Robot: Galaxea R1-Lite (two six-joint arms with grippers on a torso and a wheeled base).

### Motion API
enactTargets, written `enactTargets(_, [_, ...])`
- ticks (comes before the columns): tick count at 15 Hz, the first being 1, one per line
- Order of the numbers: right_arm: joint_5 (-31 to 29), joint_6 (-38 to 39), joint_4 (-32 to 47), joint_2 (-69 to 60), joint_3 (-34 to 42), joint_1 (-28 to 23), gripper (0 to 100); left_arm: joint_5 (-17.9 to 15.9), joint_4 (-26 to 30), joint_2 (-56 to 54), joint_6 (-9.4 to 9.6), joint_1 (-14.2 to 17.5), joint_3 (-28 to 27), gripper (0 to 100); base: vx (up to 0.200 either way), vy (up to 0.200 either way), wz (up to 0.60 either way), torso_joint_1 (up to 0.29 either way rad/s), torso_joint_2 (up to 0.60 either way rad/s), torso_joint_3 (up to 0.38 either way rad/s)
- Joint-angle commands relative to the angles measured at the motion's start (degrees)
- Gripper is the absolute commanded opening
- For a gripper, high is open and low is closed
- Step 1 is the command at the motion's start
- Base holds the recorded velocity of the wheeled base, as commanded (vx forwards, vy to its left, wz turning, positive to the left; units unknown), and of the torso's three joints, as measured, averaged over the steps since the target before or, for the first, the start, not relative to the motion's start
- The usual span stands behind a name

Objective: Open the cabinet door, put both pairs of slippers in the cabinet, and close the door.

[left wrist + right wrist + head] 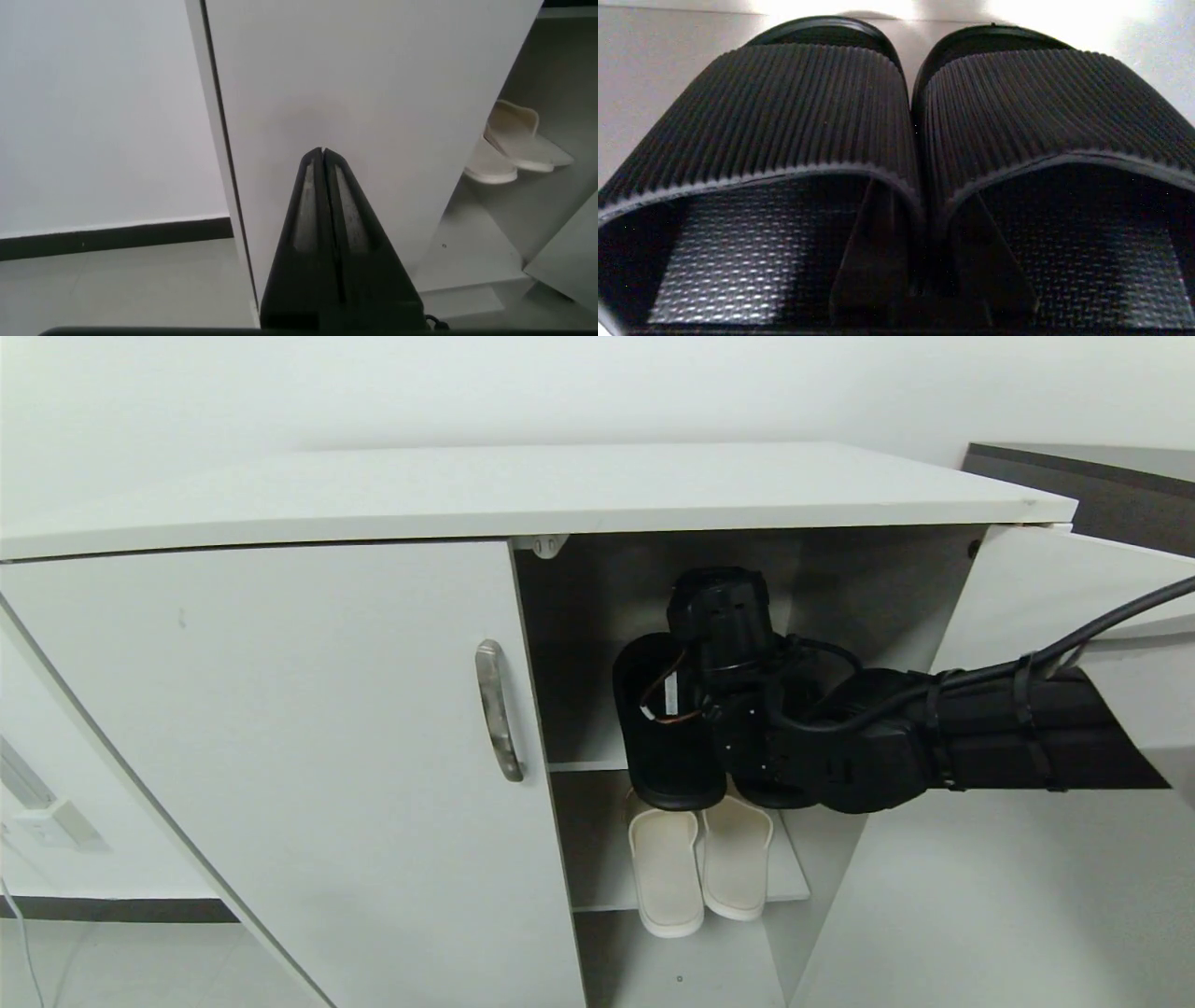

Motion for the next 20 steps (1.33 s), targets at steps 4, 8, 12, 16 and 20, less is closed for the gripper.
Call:
enactTargets(4, [0.35,0.02,2.69,2.21,-5.37,-1.12,0,0.01,-0.01,-0.01,-0.01,-0.07,0.02,0,0.000,0.000,0.00,0.000,0.00,0.000])
enactTargets(8, [0.61,0.02,2.69,3.97,-7.13,-1.73,0,0.01,-0.01,-0.01,-0.01,-0.07,0.02,0,0.000,0.000,0.00,0.000,0.00,0.000])
enactTargets(12, [0.61,0.02,2.69,4.06,-7.04,-1.73,0,0.01,-0.01,-0.01,-0.01,-0.07,0.02,0,0.000,0.000,0.00,0.000,0.00,0.000])
enactTargets(16, [0.61,0.11,2.69,4.06,-6.87,-1.56,0,0.01,-0.01,-0.01,-0.01,0.02,-0.06,0,0.000,0.000,0.00,0.000,0.00,0.000])
enactTargets(20, [0.61,0.28,2.69,3.71,-5.73,-1.47,100,0.01,-0.01,-0.01,-0.10,-0.07,-0.06,0,0.000,0.000,0.00,0.000,0.00,0.000])
